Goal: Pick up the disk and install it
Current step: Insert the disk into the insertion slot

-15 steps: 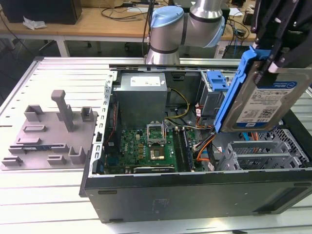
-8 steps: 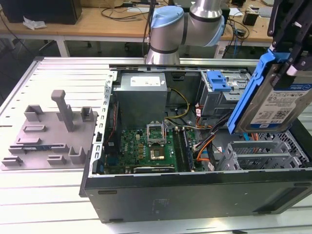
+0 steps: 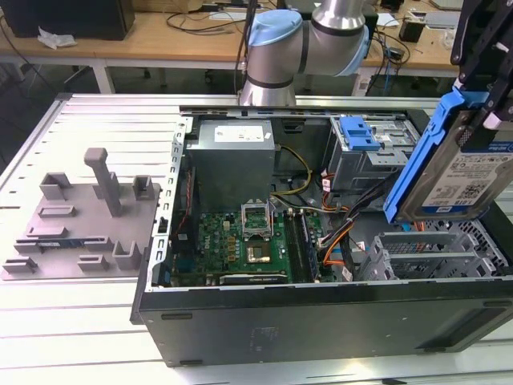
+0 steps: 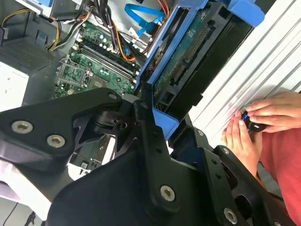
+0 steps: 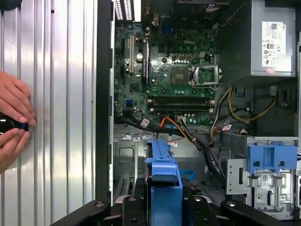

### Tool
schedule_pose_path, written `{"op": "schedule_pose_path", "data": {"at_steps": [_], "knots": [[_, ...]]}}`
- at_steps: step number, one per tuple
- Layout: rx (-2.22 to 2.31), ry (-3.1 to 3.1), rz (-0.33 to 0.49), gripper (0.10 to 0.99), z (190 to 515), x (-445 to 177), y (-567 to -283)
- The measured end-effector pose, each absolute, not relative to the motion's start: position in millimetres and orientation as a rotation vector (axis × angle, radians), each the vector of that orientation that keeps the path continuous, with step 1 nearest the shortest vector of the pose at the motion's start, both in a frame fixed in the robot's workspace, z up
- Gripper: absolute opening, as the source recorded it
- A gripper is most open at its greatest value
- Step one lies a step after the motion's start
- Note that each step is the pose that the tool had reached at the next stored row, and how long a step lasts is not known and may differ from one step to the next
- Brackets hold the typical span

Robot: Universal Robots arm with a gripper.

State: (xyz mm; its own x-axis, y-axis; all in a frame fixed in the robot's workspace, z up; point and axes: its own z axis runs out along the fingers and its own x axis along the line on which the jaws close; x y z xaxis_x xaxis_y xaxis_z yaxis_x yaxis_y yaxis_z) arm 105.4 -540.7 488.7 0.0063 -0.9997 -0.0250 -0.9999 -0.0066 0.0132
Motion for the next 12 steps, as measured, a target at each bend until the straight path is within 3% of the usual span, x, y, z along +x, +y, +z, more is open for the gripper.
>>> {"op": "schedule_pose_path", "data": {"at_steps": [12], "knots": [[-2.222,2.208,0.041,0.365,479.9,109.2,-540.8]]}}
